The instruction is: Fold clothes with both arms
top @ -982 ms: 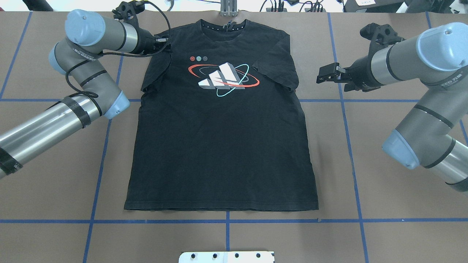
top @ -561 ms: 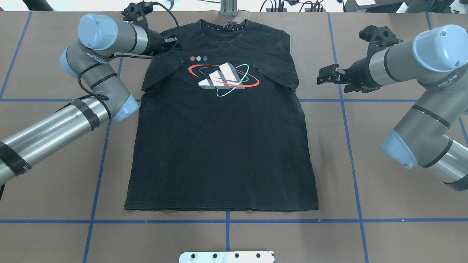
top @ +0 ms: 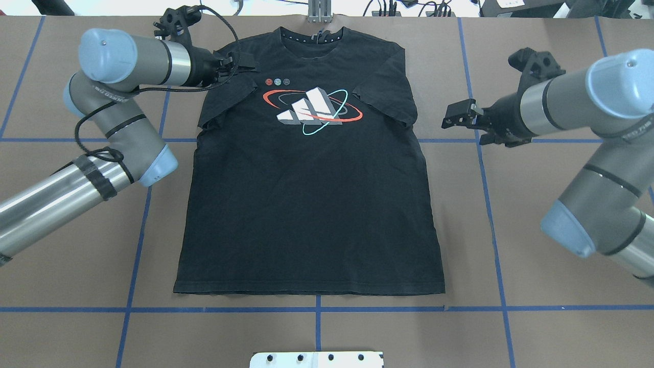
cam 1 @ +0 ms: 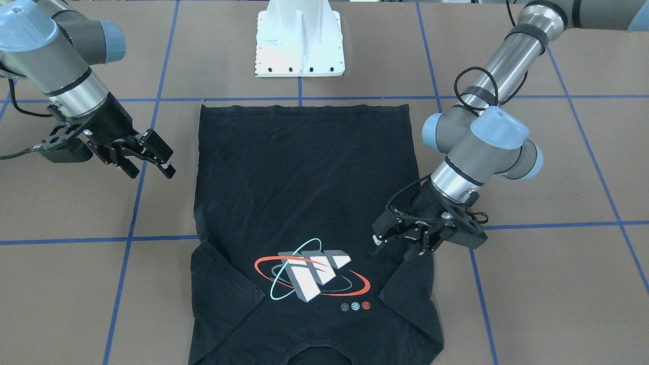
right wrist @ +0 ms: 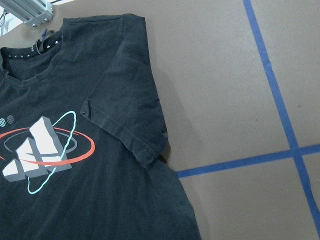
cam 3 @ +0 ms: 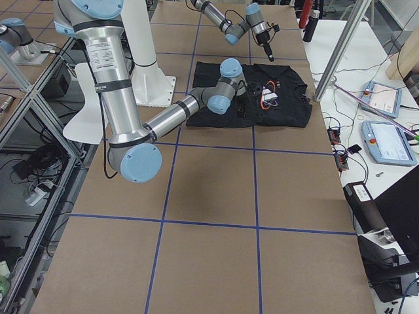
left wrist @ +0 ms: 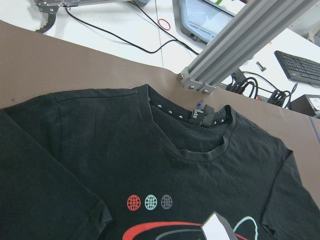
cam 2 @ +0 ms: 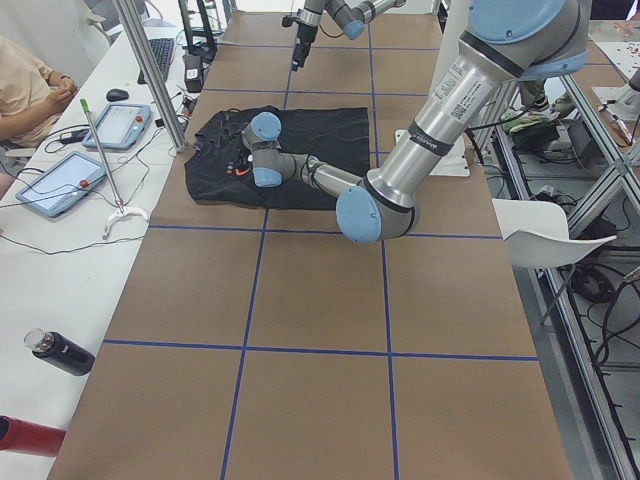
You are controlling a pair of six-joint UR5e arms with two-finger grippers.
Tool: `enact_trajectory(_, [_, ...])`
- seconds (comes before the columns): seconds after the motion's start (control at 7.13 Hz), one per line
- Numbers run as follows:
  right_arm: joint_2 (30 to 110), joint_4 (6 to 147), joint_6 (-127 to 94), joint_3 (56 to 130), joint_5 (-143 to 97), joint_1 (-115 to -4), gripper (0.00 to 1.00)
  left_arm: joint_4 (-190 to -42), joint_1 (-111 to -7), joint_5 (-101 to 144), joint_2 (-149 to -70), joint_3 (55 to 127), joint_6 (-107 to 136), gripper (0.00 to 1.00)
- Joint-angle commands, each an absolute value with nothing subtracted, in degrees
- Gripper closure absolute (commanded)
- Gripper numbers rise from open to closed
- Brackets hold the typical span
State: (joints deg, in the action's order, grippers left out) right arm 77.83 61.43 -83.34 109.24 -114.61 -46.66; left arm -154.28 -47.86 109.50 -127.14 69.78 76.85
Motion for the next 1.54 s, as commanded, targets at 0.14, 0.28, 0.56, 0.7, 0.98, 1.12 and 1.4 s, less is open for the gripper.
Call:
enact_trajectory(0.14, [90.3,61.6,-104.0,119.0,-102.1,-29.7,0.00,-154.3,-47.6,112.1,-120.9,77.6,80.9,0.02])
enact_trajectory(0.28, [91.3,61.6,-110.0,119.4,-96.4,-23.2,0.00,-154.3,-47.7,112.1,-118.4,80.7,81.2,0.03])
enact_trajectory(0.56, [93.2,61.8,-121.6,119.1,-82.9,-8.3,0.02,-154.3,-47.6,111.7,-116.5,84.7,83.4,0.03])
enact_trajectory(0.7, [93.1,61.9,-122.3,118.8,-82.0,-6.7,0.02,-154.3,-47.6,111.5,-116.5,84.7,83.5,0.03])
enact_trajectory(0.98, [93.3,62.0,-122.3,117.6,-81.9,-6.3,0.11,-154.3,-47.6,111.3,-116.4,84.6,83.5,0.03])
enact_trajectory(1.12, [92.8,62.0,-122.3,117.5,-81.9,-6.3,0.17,-154.3,-47.5,110.9,-116.4,84.5,83.4,0.03])
enact_trajectory(1.4, [92.9,62.0,-122.1,117.5,-81.8,-6.6,0.17,-154.3,-47.5,110.9,-116.4,83.9,83.3,0.03])
